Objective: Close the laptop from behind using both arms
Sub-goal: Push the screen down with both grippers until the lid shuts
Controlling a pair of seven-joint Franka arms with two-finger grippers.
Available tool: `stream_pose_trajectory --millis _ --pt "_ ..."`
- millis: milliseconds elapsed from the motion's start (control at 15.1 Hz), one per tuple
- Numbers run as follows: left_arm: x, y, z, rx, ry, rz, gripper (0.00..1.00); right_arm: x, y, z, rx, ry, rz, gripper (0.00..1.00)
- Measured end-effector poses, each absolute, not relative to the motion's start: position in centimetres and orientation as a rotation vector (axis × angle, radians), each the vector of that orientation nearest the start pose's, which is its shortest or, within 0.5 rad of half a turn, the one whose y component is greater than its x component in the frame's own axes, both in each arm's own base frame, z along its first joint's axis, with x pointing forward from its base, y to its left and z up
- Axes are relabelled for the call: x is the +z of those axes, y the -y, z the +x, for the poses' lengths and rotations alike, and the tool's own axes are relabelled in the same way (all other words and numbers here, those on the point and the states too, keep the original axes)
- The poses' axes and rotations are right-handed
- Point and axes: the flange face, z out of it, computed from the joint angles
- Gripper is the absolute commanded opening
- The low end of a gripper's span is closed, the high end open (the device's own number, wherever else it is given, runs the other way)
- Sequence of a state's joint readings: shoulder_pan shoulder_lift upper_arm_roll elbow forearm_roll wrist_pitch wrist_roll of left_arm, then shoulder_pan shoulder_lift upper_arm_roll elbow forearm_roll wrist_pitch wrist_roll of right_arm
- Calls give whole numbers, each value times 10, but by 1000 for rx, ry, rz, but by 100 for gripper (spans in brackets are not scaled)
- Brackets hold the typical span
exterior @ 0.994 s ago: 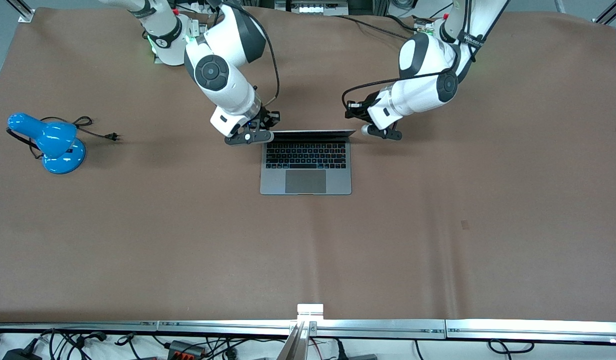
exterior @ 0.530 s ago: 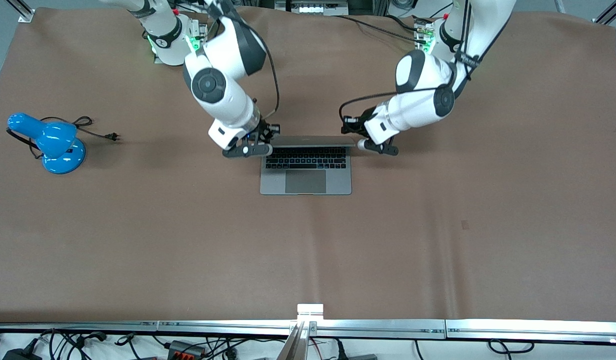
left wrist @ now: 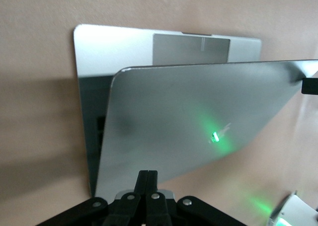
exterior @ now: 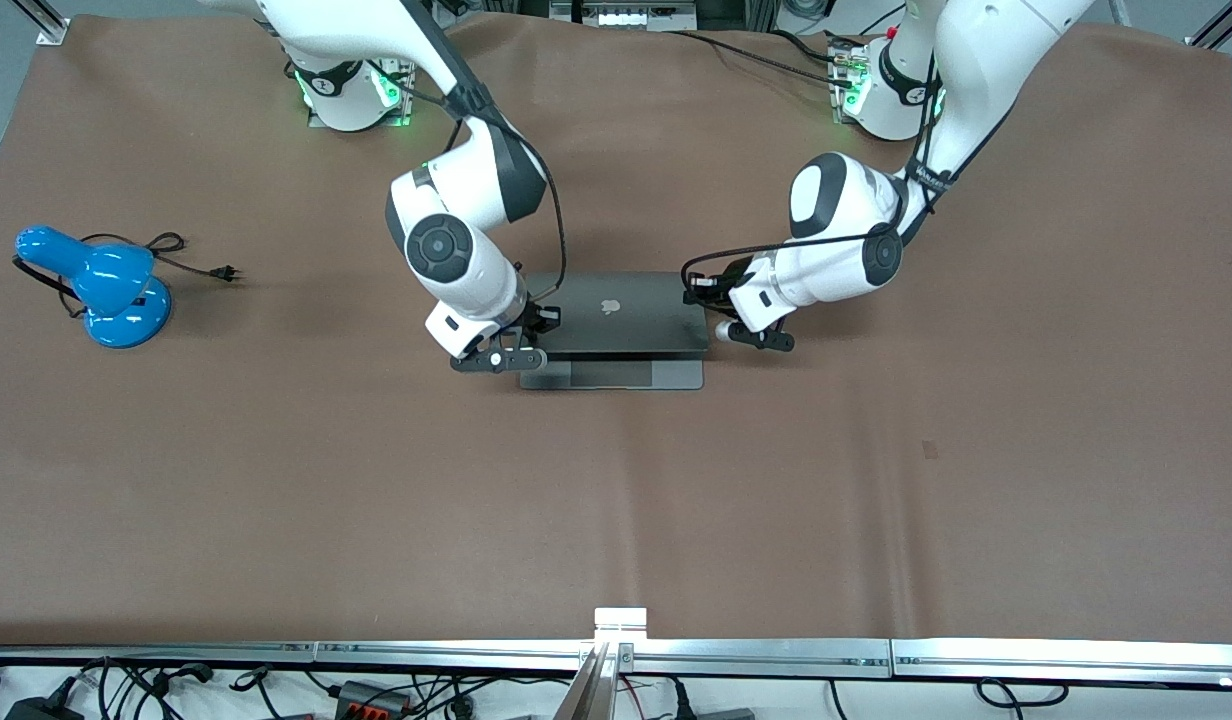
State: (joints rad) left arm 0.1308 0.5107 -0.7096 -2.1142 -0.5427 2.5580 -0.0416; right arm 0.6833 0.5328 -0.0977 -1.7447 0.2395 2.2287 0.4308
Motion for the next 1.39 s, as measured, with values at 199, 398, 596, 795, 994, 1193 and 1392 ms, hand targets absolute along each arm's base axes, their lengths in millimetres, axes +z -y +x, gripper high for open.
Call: stream_pose_trajectory --millis 199,398,596,795,994,1193,1392 --pt "202 310 502 -274 7 2563 0 248 -376 546 181 25 -3057 0" --pt "189 317 502 -275 20 2588 0 228 -378 547 208 27 -3072 0" --pt "183 316 504 -266 11 2594 0 214 -380 550 220 28 -3080 0" --pt "173 312 508 -247 10 2605 0 207 -382 551 228 31 -3085 0" --pt "166 313 508 -239 22 2615 0 198 -381 550 241 30 -3092 0" --pt "168 315 510 -226 30 2620 0 190 -383 550 221 33 -3092 0" --pt "181 308 518 -225 41 2627 0 190 -383 550 218 37 -3093 0"
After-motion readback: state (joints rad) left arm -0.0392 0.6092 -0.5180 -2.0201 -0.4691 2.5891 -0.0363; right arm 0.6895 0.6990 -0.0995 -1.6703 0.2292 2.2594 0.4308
